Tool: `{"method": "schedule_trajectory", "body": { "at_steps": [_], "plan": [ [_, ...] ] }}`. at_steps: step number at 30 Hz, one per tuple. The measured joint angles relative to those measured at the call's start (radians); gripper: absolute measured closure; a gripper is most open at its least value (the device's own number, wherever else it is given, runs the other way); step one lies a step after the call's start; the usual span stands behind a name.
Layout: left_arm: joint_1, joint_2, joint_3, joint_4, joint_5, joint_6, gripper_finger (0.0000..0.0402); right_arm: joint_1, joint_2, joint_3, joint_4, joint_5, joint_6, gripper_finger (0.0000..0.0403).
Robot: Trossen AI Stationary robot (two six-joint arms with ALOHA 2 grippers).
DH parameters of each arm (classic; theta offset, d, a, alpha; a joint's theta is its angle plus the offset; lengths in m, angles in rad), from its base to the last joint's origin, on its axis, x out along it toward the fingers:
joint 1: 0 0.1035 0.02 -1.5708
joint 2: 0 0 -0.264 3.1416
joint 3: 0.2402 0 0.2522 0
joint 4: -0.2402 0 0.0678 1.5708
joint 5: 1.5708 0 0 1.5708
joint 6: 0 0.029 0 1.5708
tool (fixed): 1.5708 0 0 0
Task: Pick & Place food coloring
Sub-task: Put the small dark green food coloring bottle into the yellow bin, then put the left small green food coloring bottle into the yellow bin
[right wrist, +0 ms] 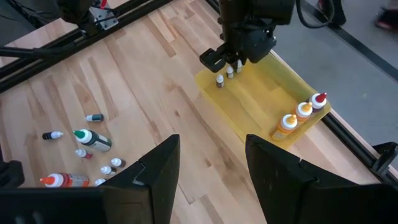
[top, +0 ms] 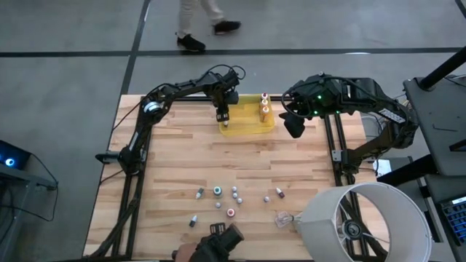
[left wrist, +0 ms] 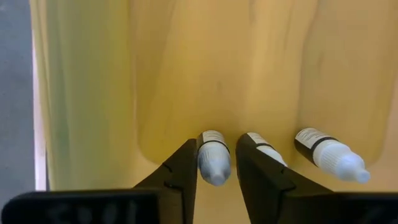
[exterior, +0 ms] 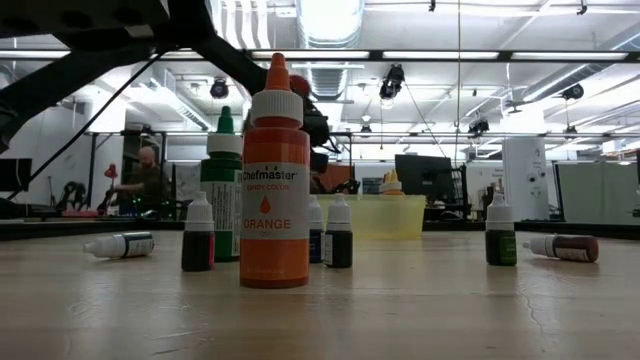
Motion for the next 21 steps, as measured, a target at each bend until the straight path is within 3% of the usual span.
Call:
{"method": "schedule_trajectory", "body": {
  "at_steps": [13, 21],
  "plan": [
    [0.0, 0.001, 0.156, -0.05, -0.051, 0.013, 0.0305, 0.0, 0.0, 0.0, 0.0, 0.0, -0.004, 0.0229],
    [-0.011, 0.001, 0.351, -0.183, -0.038, -0.016, 0.0305, 0.0, 0.0, 0.0, -0.023, 0.0, -0.004, 0.0229]
  ]
}}
